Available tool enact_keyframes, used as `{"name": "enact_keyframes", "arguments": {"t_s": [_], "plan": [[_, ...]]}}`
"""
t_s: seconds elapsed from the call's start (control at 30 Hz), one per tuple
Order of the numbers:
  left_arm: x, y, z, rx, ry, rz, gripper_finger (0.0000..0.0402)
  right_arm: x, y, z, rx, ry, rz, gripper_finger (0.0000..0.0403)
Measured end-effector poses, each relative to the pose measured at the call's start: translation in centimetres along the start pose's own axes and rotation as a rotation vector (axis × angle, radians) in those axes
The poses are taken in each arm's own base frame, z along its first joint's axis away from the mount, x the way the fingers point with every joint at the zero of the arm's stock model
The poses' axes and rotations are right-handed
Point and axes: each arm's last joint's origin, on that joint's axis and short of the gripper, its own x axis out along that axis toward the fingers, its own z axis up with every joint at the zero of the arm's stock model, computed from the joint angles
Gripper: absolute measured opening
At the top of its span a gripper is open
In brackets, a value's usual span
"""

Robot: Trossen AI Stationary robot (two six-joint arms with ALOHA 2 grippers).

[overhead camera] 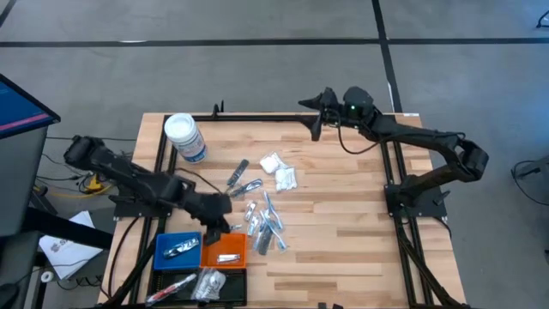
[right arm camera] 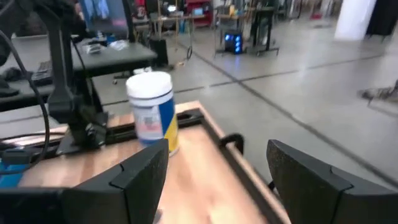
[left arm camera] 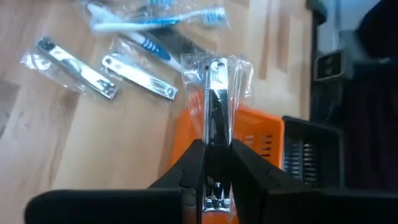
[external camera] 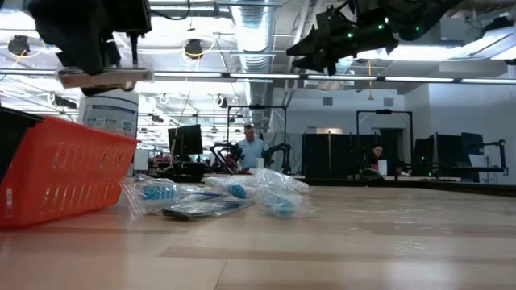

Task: Pick & Place Travel size toiletries
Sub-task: Put the top nail cutter into the orange basket

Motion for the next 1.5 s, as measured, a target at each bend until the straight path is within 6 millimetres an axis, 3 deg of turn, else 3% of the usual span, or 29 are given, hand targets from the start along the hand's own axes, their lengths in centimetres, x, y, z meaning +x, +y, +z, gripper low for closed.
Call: {"name": "enact_keyframes", "arguments": {"t_s": [0.17,0.33,0.63,0.8,1.13,1.5], "plan": [[1.8,-1.6,-1.3,-0.040,0.112,0.128,0.0041,0.3,1.5,-0.9,0.024,0.086,0.046,0.0265],[3.0,-2.4,-2.2,-0.045,0.116,0.167,0.0041,0.4,2.7,-1.6,0.032,0.160,0.085,0.0265],[3.1,-3.3,-2.7,-0.097,0.090,0.144,0.0041,0.6,3.8,-1.2,0.000,0.119,0.123,0.0265],[3.4,-3.7,-2.5,-0.100,0.070,0.110,0.0043,0.6,3.2,-0.9,-0.003,0.083,0.102,0.0265],[6.6,-3.1,-3.5,-0.094,0.193,0.173,0.0042,0.4,1.9,-0.7,0.009,0.072,0.062,0.0265],[6.8,-2.9,-3.5,-0.086,0.178,0.195,0.0042,0.4,2.0,-0.7,0.008,0.070,0.065,0.0265]]}}
